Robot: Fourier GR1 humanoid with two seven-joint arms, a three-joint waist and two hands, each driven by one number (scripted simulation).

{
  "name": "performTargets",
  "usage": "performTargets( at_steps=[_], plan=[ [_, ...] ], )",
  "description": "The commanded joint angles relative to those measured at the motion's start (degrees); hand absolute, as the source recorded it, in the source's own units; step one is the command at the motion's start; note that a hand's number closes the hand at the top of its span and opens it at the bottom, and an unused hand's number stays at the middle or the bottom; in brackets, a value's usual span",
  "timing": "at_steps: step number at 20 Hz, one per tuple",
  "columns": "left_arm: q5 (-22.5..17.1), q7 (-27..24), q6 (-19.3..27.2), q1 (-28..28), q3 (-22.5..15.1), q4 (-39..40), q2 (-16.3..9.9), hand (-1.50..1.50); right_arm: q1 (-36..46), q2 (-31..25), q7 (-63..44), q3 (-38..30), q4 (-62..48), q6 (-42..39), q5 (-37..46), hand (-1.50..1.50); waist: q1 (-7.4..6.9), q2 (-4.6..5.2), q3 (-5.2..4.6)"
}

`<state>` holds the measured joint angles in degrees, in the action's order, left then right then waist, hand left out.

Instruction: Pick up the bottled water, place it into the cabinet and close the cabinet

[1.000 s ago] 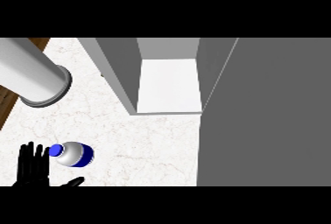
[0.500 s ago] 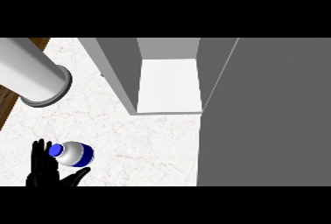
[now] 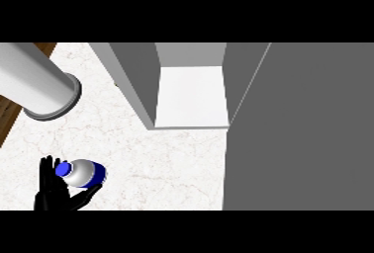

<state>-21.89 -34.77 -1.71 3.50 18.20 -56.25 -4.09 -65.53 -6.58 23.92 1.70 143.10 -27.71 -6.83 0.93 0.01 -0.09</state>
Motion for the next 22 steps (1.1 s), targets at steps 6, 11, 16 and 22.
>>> performTargets(
  at_steps=[6,11,16,22],
  plan=[
    [-4.9,-4.9,-11.7,-5.9,2.7,11.0,-1.6,-1.5,-2.5,-0.7,-0.5,-3.1,6.0,-2.3,-6.8,-1.5,-0.08,-0.04,0.01],
    [-5.2,-9.6,-13.6,-10.3,3.5,17.1,-0.8,-1.5,-3.3,1.0,1.6,-2.2,5.1,-3.0,-3.2,-1.5,0.26,-0.03,-0.01],
    [-6.0,-10.7,-15.4,-11.3,4.1,20.2,-1.5,1.5,-4.4,2.7,2.1,-1.3,4.7,-3.9,-1.9,-1.5,0.27,-0.06,0.0],
    [-6.5,-8.5,-11.4,-13.1,2.8,14.5,0.1,1.5,-4.7,2.9,-2.3,-1.2,8.9,-3.2,-3.1,-1.5,-0.43,-0.09,0.06]
  ],
)
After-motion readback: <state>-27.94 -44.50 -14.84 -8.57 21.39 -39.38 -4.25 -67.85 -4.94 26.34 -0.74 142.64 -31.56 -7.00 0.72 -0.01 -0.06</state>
